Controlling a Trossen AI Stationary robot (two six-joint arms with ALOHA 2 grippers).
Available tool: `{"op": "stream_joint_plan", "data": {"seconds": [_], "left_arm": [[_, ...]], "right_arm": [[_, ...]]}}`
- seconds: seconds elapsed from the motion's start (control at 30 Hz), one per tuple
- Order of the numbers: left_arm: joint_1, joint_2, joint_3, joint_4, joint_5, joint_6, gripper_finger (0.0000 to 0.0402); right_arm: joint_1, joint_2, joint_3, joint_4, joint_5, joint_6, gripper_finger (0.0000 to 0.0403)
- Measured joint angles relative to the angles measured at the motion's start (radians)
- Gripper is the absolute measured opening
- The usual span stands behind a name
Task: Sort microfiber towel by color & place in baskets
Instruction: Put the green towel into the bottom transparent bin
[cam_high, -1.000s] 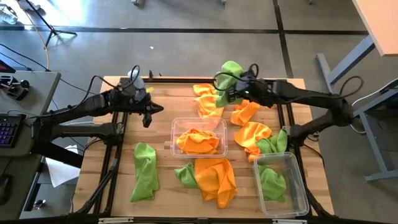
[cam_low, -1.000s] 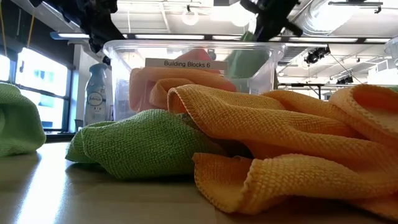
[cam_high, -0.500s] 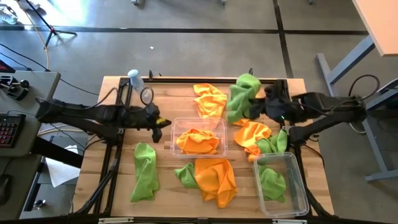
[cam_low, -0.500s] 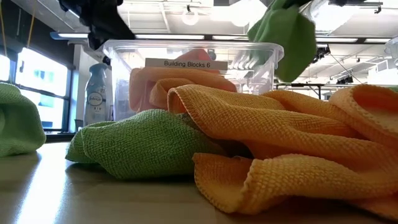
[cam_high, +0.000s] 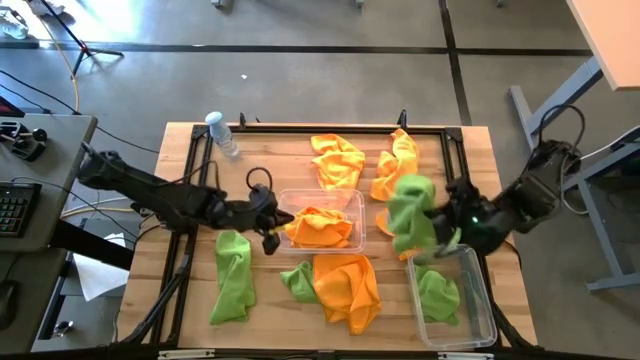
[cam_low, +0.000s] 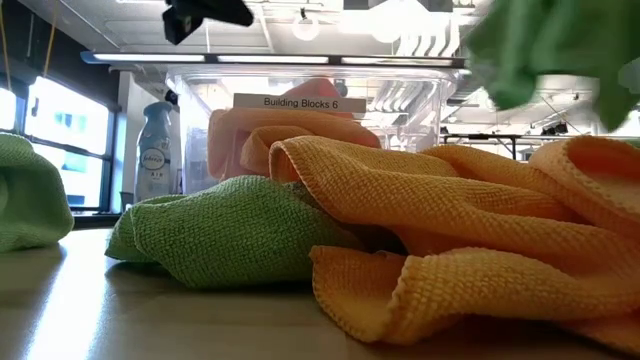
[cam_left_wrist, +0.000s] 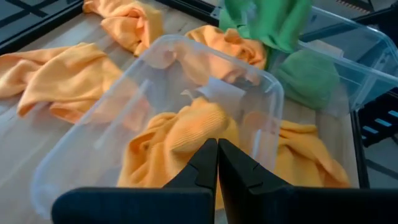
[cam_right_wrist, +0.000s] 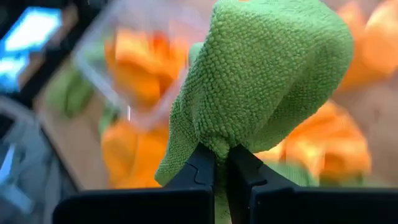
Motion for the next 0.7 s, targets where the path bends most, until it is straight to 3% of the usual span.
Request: {"op": "stream_joint_plan", "data": {"seconds": [0.27,0.47,0.7], "left_arm": [[-0.035,0.145,0.085,-0.001,-0.004,-0.044,0.0000],[-0.045,0.206,0.094,0.020,0.004,-0.089,0.0000],[-0.045,0.215,0.094,0.019,0.009,-0.103,0.0000]], "right_arm": [[0.194,0.053,0.001,-0.077,-0.318,0.215,0.0000],[0.327,0.127,0.001,0.001,-0.510,0.295,0.0000],[0.441,0.191,0.001,0.162,-0.544,0.319,0.0000]]}}
